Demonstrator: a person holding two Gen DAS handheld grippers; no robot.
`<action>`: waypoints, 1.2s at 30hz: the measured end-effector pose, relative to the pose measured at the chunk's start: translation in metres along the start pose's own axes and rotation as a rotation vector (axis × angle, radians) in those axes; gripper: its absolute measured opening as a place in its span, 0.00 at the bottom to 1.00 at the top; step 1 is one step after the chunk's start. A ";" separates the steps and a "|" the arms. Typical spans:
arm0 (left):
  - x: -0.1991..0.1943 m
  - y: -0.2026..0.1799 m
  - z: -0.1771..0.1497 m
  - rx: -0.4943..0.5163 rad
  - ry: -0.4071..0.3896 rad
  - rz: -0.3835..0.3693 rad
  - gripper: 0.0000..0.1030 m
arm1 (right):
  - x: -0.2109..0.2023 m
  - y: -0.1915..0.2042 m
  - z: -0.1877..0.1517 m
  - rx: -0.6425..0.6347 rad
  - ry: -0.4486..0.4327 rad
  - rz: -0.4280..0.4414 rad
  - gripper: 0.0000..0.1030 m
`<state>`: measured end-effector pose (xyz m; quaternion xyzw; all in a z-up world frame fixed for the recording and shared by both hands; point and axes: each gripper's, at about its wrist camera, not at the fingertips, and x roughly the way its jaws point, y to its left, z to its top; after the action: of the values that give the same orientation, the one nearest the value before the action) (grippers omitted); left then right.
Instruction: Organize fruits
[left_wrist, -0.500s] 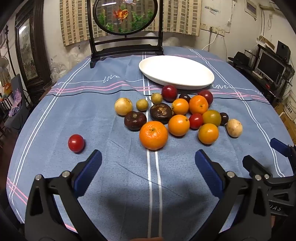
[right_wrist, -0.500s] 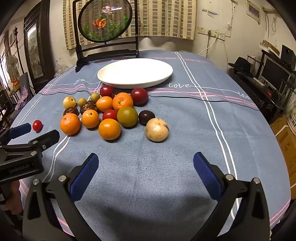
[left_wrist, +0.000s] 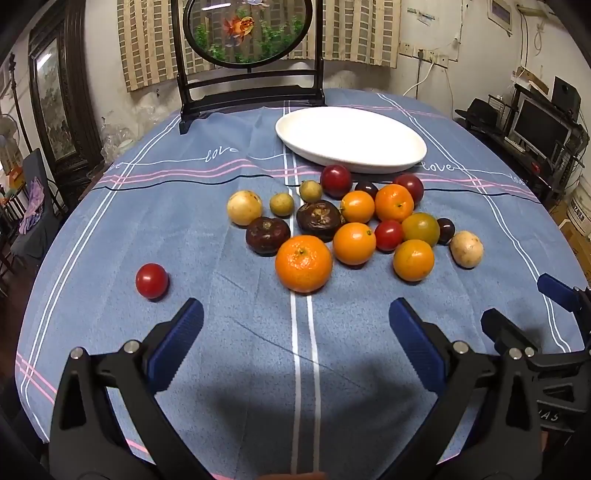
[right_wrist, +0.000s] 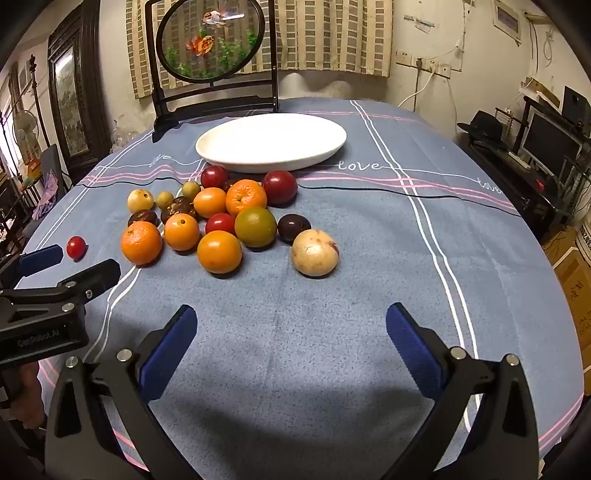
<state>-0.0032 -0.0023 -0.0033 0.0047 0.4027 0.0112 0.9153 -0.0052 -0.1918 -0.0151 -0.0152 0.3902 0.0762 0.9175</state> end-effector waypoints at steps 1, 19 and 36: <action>0.000 0.000 0.000 -0.001 0.001 0.000 0.98 | 0.000 0.001 0.000 -0.001 0.000 0.000 0.99; -0.001 -0.005 0.000 -0.006 0.016 -0.005 0.98 | -0.009 -0.005 -0.002 0.006 -0.002 0.010 0.99; 0.000 -0.007 -0.001 -0.003 0.018 -0.006 0.98 | -0.010 -0.005 -0.002 0.006 0.000 0.013 0.99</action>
<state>-0.0043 -0.0096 -0.0040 0.0018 0.4108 0.0091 0.9117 -0.0130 -0.1981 -0.0096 -0.0101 0.3904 0.0812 0.9170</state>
